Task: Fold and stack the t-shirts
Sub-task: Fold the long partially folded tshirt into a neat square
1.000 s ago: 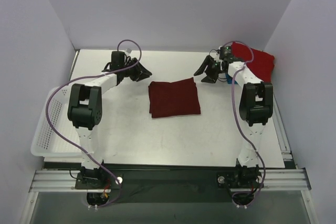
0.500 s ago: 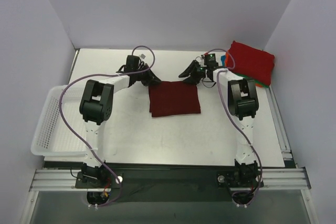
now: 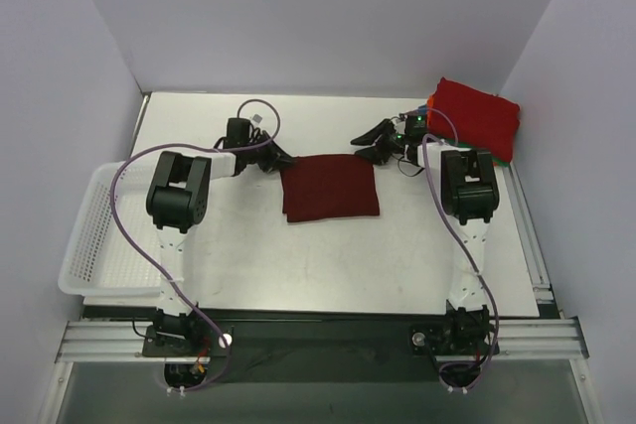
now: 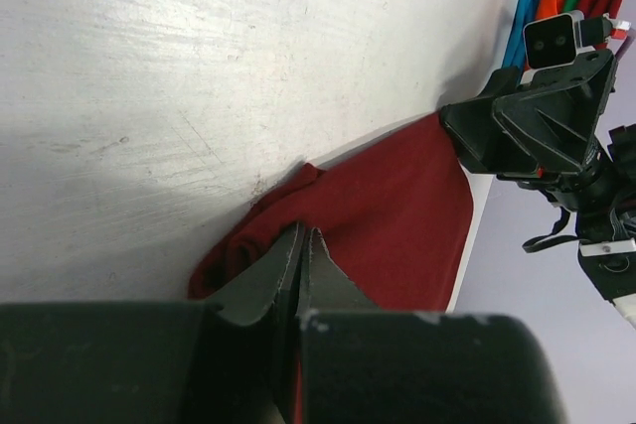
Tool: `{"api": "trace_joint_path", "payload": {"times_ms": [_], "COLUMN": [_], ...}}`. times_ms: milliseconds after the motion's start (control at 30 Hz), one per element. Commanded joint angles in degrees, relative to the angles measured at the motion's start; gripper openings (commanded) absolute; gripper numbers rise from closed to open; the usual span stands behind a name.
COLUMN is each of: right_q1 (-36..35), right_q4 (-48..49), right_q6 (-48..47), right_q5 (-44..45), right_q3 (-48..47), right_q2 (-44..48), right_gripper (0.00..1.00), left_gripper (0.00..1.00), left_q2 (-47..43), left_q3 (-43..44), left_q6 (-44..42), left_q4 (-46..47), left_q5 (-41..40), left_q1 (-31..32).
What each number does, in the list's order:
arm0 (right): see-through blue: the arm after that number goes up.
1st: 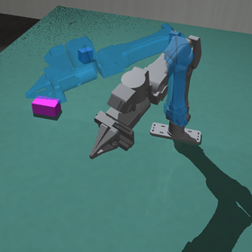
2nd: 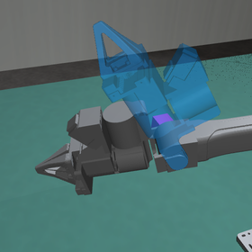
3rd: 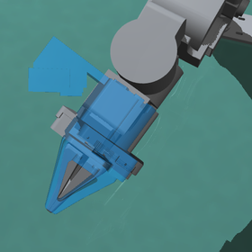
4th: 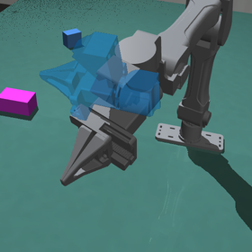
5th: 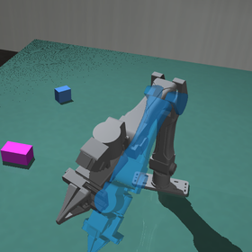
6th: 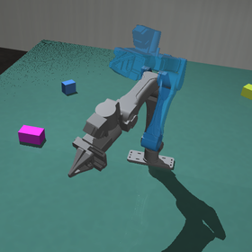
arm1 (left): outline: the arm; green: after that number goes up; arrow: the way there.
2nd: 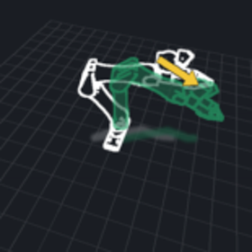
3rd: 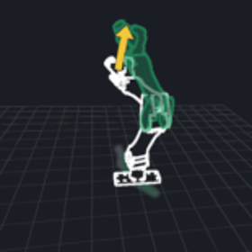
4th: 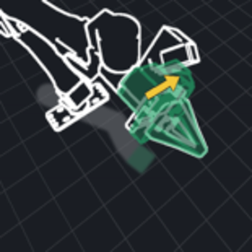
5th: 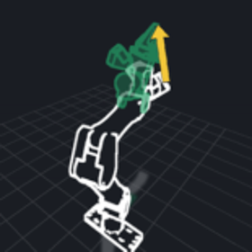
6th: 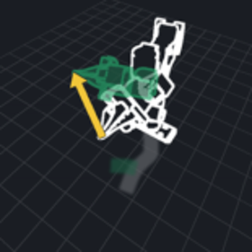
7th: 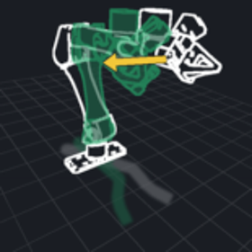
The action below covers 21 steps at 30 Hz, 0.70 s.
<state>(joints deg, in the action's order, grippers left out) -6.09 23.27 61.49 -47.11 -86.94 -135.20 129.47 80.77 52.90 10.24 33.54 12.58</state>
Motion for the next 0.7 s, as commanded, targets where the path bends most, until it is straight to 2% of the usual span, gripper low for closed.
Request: {"api": "trace_joint_path", "payload": {"times_ms": [0, 200, 300, 400, 500, 667], "right_q1": [3.1, 7.5, 7.8, 7.1, 6.7, 4.6], "right_q4": [-3.3, -10.9, -13.7, -16.1, -19.1, -22.8], "right_q6": [-2.3, -9.1, -12.1, -14.1, -18.1, -24.2], "right_q5": [2.6, 0.7, 1.3, 3.2, 6.6, 11.7], "right_q3": [2.0, -0.8, 1.8, 6.7, 11.6, 15.6], "right_q2": [2.1, 7.2, 12.5, 17.8, 22.2, 26.0], "right_gripper": [0.42, 0.51, 0.52, 0.52, 0.52, 0.60], "left_gripper": [0.00, 0.08, 0.11, 0.11, 0.11, 0.10], "left_q2": [-0.8, -3.8, -6.9, -10.2, -13.2, -14.3], "left_q3": [1.7, 11.2, 12.0, 10.7, 5.4, -0.8], "left_q6": [-2.4, -8.8, -8.9, -9.2, -7.0, -5.4], "left_q4": [-3.3, -13.0, -14.7, -16.5, -12.5, -8.5], "left_q5": [-2.5, -1.6, -1.9, -2.3, -1.8, -3.0], "left_q1": [-2.1, -2.5, -1.6, 1.9, 6.7, 15.9]}}
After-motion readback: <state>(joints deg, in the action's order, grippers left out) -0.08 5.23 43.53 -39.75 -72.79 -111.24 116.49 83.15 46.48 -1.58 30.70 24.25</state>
